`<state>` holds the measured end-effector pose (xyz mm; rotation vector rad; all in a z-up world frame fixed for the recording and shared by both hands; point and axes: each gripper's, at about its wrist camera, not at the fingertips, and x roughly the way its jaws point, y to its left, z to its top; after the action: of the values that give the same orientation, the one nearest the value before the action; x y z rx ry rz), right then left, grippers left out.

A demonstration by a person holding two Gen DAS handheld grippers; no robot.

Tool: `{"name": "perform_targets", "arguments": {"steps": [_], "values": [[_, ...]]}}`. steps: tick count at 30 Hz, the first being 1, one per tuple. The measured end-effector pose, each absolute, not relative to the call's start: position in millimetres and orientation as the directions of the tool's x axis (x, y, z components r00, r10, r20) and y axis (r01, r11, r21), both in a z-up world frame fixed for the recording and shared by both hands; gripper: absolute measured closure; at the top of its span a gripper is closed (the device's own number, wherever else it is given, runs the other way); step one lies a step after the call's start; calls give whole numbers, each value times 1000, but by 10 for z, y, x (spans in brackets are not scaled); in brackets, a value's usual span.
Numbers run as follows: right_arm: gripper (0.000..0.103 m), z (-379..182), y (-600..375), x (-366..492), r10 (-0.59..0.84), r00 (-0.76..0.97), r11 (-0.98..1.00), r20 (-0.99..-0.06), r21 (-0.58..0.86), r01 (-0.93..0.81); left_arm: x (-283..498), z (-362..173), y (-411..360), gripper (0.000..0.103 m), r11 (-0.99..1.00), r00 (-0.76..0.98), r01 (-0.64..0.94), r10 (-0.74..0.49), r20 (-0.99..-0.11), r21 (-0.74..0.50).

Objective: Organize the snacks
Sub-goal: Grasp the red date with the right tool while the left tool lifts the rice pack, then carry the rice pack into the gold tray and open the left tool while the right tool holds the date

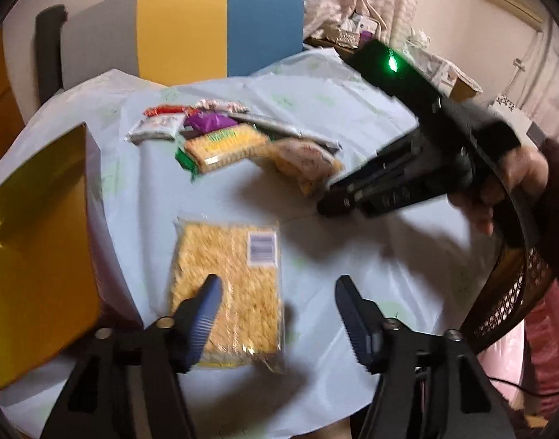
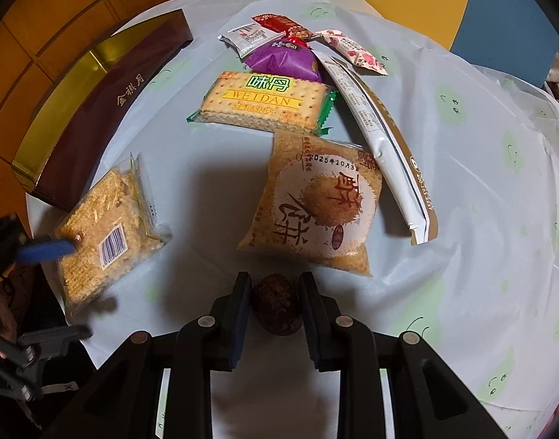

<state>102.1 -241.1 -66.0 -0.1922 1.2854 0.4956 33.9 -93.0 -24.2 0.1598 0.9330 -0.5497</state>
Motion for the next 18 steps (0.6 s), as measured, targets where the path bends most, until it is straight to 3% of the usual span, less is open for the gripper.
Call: {"name": "perform_targets", "arguments": {"steps": [6,13,18], "values": [[76,-628,-2414,1035,237,192,879,-952,127,-459,700,-329,-1058,28,859,384,513,-244,-890,-14],[76,-637,-2376,1023,223,192,876,-956,111,-469,783,-474,-1242,27,802,385,585,-148,-911,117],[76,-643,-2365,1025,220,189,874,-957,107,-474,730,-451,-1275,28,803,389,593,-223,-894,58]]}}
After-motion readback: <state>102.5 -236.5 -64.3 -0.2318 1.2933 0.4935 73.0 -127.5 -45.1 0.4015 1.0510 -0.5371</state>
